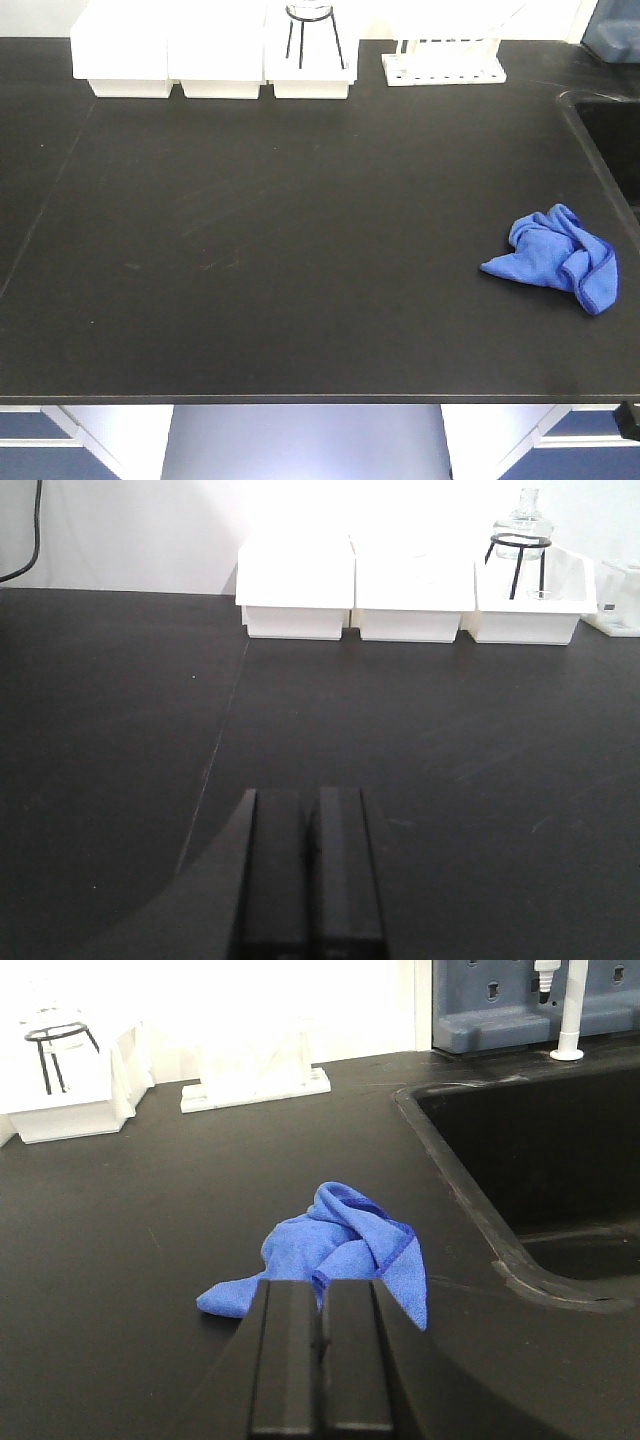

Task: Wipe right workspace with blue cloth
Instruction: 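Move the right gripper toward the blue cloth near the sink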

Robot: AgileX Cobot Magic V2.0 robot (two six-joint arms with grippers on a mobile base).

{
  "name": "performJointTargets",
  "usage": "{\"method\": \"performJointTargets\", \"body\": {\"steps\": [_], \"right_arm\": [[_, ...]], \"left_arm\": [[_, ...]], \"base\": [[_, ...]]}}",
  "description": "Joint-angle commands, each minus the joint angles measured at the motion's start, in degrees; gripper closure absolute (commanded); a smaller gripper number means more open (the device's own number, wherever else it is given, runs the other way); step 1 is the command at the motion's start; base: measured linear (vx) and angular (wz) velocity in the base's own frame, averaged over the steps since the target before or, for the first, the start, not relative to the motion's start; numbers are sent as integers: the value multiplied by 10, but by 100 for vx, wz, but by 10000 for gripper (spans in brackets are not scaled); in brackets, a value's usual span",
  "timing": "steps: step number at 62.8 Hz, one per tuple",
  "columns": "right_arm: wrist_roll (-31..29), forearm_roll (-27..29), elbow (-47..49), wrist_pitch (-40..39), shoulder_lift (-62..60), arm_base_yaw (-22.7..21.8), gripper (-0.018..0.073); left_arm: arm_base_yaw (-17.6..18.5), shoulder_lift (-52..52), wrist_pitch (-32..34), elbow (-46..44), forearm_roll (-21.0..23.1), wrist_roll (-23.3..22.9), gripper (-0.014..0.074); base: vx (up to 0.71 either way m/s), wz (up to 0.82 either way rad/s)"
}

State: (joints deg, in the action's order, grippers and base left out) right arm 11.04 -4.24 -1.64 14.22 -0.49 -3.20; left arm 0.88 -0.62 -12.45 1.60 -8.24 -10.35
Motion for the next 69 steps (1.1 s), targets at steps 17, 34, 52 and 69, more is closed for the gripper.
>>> {"method": "performJointTargets", "body": {"steps": [17, 34, 52, 69], "right_arm": [[-5, -4, -11, -44, -6, 0, 559], [-5, -4, -11, -44, -6, 0, 559], [-5, -4, -11, -44, -6, 0, 559], [-5, -4, -11, -69, -6, 0, 559]], "left_arm": [[-3, -8, 47, 17, -1, -5, 602], [-3, -8, 47, 17, -1, -5, 602], [-3, -8, 47, 17, -1, -5, 602], [-3, -8, 47, 17, -1, -5, 602]], "base": [[0, 0], [0, 0], [0, 0], [0, 0]]}}
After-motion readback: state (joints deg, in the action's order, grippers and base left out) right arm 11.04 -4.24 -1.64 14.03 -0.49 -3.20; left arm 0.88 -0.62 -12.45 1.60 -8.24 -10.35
